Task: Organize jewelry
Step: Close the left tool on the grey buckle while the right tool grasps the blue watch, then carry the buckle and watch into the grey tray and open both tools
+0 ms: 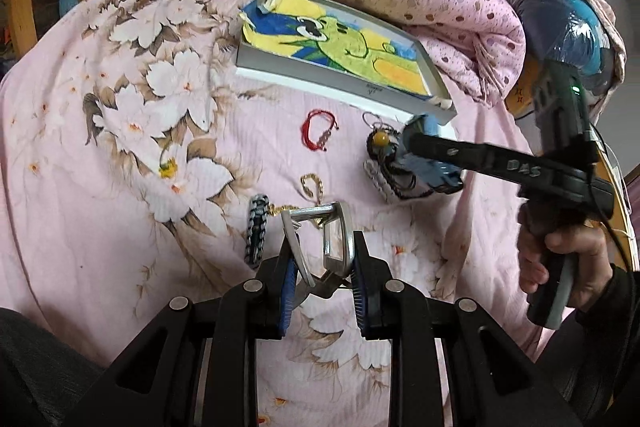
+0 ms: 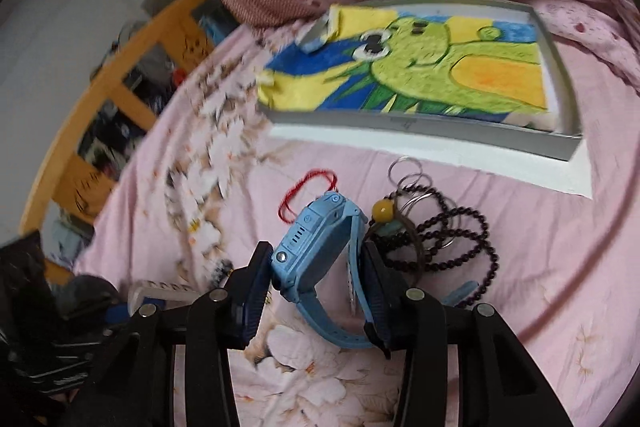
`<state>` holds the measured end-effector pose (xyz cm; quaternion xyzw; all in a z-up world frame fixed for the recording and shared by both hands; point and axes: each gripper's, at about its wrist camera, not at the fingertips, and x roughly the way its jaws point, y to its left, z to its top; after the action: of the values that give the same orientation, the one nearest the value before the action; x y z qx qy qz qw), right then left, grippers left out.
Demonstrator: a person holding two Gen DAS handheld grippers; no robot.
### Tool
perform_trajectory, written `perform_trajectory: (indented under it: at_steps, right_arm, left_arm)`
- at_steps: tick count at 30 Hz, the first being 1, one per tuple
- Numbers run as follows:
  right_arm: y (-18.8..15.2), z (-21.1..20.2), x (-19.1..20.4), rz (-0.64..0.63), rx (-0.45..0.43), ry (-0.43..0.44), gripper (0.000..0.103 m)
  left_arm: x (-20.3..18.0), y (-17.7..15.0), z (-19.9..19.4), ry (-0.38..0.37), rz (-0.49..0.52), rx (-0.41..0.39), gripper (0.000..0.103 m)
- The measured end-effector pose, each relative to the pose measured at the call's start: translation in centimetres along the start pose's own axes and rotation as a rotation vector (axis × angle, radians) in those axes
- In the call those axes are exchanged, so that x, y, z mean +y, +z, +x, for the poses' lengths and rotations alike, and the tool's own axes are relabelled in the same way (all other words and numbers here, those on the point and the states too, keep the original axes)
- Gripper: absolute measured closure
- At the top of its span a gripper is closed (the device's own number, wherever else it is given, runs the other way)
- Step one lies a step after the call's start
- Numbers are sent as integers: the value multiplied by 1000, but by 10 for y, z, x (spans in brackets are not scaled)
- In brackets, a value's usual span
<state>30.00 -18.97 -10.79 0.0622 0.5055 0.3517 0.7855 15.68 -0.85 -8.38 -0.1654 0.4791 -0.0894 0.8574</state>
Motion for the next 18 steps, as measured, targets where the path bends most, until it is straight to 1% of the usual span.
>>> perform_trajectory:
  at_steps: [5,8,11,15,18]
  right_arm:
    - [15,-26,-8,60,-108,14,61]
    - [26,-33,-15,84,-164,21,61]
    - [38,-35,-26,96,-208,8,61]
    - [55,-32,-47,122,-257,-22,61]
    - [68,-29,-63,130,-287,-60,61]
  left_arm:
    - [1,22,0,-10,-31,-24,82]
    - [-8,51,5,-3,-2,-62,82]
    - [-13,80,13,-8,31,-98,82]
    - [-15,127,40,-6,73,-124,82]
    - [-14,154,64,-10,79,-119,82]
